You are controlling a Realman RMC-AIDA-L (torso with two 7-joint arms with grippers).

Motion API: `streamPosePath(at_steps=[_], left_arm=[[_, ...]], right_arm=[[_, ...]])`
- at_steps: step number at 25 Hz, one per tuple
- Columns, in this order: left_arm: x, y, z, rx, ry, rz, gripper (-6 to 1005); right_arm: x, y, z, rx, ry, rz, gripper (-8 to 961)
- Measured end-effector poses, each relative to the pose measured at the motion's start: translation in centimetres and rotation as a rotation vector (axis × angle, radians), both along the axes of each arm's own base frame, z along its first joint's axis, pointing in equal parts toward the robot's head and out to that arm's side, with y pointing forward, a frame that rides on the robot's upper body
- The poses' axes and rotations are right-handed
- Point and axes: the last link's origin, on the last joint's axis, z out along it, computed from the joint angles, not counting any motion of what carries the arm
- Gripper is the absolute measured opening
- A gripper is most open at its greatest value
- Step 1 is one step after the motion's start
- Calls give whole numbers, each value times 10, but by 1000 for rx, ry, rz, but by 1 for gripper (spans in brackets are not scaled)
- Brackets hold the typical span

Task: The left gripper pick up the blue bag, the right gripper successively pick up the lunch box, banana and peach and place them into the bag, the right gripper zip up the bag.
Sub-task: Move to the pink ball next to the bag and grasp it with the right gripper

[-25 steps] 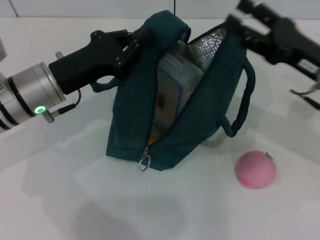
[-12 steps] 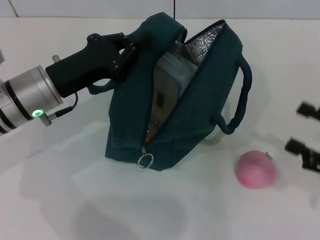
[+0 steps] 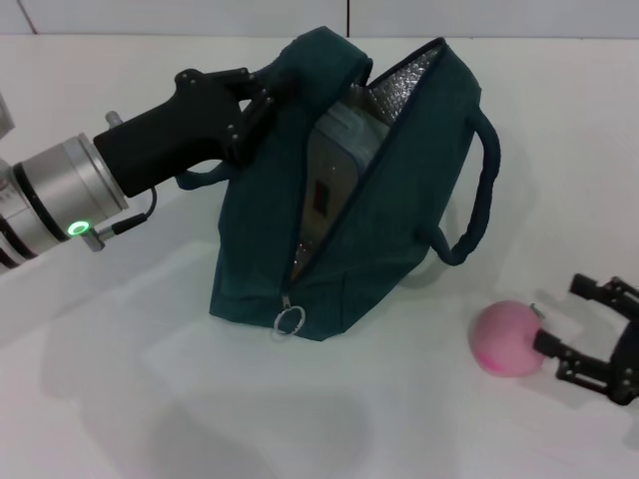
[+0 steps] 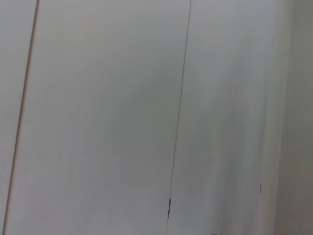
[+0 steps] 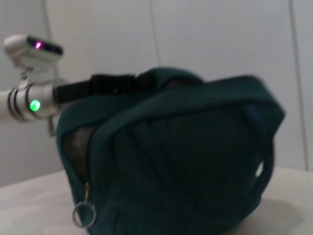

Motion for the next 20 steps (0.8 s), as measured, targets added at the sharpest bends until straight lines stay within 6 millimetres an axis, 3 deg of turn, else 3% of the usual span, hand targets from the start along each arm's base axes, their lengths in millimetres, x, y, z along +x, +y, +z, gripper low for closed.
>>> streamPosePath(at_steps=[10, 20], left_arm=[[0, 1, 0, 9, 6, -5, 45], [0, 1, -1, 6, 5, -2, 46]], right_arm=[[-6, 13, -19, -72, -61, 12, 833], [-9, 14, -21, -86, -62, 23, 831]])
